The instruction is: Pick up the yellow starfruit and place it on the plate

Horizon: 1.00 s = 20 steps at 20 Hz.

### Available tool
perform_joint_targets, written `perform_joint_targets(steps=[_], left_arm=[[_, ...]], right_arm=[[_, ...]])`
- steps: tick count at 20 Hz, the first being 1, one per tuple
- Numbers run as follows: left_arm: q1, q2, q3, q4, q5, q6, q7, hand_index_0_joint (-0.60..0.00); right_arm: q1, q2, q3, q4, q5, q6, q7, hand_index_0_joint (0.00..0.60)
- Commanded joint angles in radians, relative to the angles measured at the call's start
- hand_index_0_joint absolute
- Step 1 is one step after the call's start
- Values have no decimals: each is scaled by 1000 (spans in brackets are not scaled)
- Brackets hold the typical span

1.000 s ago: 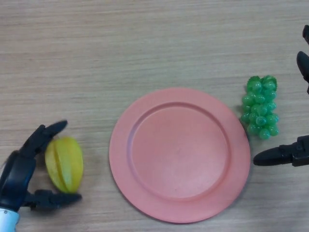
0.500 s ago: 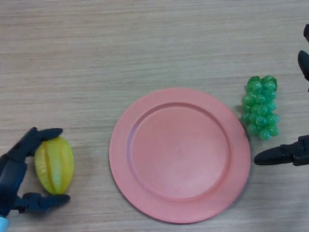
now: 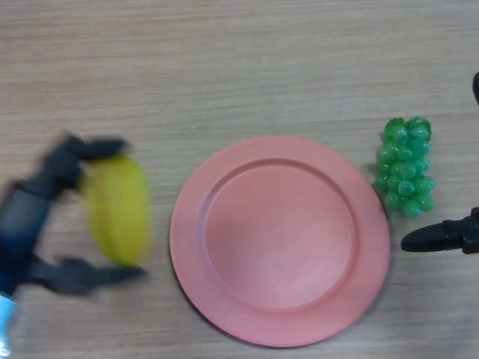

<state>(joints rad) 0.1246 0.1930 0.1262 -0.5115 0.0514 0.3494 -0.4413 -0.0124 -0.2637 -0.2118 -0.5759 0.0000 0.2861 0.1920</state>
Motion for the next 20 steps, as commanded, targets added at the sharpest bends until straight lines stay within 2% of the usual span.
perform_joint_targets(steps=[1, 2, 3, 4, 5, 6, 7, 8, 13, 14, 15, 16, 18, 20], left_arm=[[-70, 39, -53, -123, -60, 120, 88, -600], [-109, 39, -107, -72, -66, 97, 137, -600], [-126, 39, -125, -51, -63, 87, 155, -600], [-153, 35, -165, 12, -40, -1, 169, -600], [-163, 37, -181, 34, -16, -29, 169, -600], [-189, 22, -209, 104, 31, -160, 186, -600], [-202, 17, -217, 135, 56, -223, 198, -600], [-220, 5, -222, 179, 60, -278, 243, -600], [-242, -3, -255, 247, 110, -353, 297, -600], [-243, -3, -257, 252, 115, -356, 297, -450], [-244, -3, -260, 255, 118, -357, 295, -350], [-245, -3, -266, 253, 125, -351, 285, -199], [-242, -3, -269, 229, 129, -325, 256, 0], [-238, -3, -257, 211, 141, -299, 220, 0]], right_arm=[[-22, -40, -71, -78, 59, -106, -32, 0], [-14, -38, -74, -86, 52, -121, -29, 0], [-12, -36, -74, -87, 51, -125, -28, 0], [-10, -37, -80, -97, 53, -118, -21, 0], [-11, -38, -83, -100, 54, -115, -19, 0], [-13, -40, -93, -106, 56, -113, -21, 0], [-13, -40, -94, -105, 56, -117, -22, 0], [-6, -38, -98, -109, 59, -118, -22, 0], [2, -41, -125, -115, 36, -131, -20, 0], [2, -41, -125, -116, 35, -130, -20, 0], [1, -41, -125, -116, 34, -128, -21, 0], [-2, -42, -120, -120, 31, -118, -23, 0], [-23, -45, -91, -127, 16, -85, -31, 0], [-39, -41, -52, -122, -2, -71, -46, 0]])
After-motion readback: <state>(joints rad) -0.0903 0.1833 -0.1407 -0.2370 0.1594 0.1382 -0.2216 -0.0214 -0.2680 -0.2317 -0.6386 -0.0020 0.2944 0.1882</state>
